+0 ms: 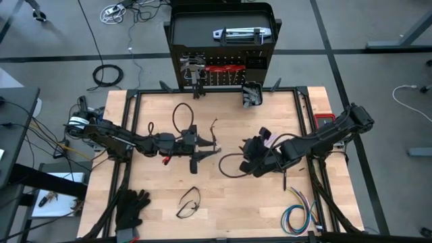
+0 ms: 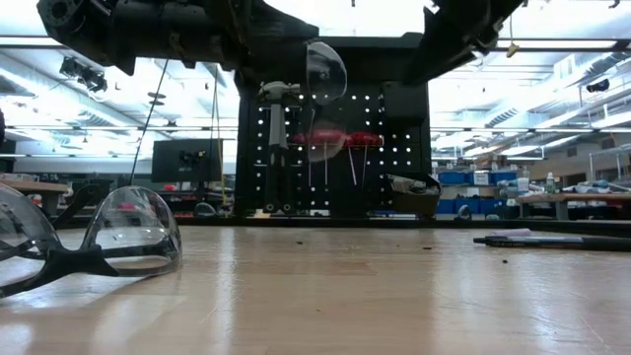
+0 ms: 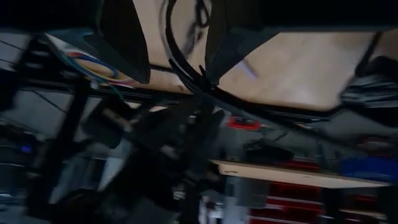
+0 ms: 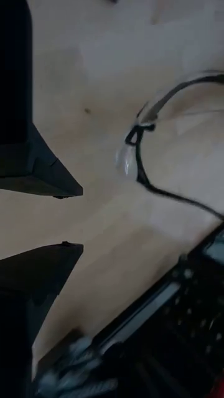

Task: Hang tools onto peg board
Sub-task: Hang the top glasses on the pegboard

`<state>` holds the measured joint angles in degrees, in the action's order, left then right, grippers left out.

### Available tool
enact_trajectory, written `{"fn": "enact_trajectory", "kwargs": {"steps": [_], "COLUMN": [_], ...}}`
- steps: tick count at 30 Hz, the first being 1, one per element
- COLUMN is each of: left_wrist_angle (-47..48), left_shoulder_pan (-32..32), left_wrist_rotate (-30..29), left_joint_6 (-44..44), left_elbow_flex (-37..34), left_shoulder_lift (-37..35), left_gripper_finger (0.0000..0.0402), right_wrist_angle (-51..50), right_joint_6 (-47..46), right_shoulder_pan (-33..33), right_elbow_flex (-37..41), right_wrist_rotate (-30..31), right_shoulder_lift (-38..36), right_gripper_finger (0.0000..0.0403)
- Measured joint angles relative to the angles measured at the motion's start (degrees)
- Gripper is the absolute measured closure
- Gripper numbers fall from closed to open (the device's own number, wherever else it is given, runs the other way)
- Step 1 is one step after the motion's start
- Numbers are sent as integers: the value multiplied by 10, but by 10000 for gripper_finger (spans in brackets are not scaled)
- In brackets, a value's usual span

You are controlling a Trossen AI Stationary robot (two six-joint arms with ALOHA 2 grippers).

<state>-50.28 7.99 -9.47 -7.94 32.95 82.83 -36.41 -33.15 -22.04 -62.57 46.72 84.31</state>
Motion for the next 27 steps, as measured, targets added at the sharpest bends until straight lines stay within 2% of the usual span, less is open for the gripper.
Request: {"fn": "enact_trajectory", "kwargs": {"steps": [9,12,16,19,21,27], "left_wrist_angle": [0,0,0,1,8,83], "left_shoulder_pan": [0,-1,-1,-1,-1,-1], "left_wrist_rotate": [91,105,107,107,106,100], "left_joint_6": [0,0,0,-2,-2,-45], "left_elbow_flex": [0,0,0,0,0,0], "left_shoulder_lift": [0,0,0,0,0,-1], "left_gripper_finger": [252,260,274,283,288,295], "right_wrist_angle": [177,279,349,358,354,300], "right_joint_6": [75,141,258,323,336,279], "right_shoulder_pan": [17,21,24,24,24,31], "right_elbow_flex": [95,109,111,111,111,111], "right_wrist_rotate": [-14,-14,5,51,60,6], "right_shoulder_lift": [1,1,1,0,0,0], "right_gripper_finger": [260,260,261,261,261,261]}}
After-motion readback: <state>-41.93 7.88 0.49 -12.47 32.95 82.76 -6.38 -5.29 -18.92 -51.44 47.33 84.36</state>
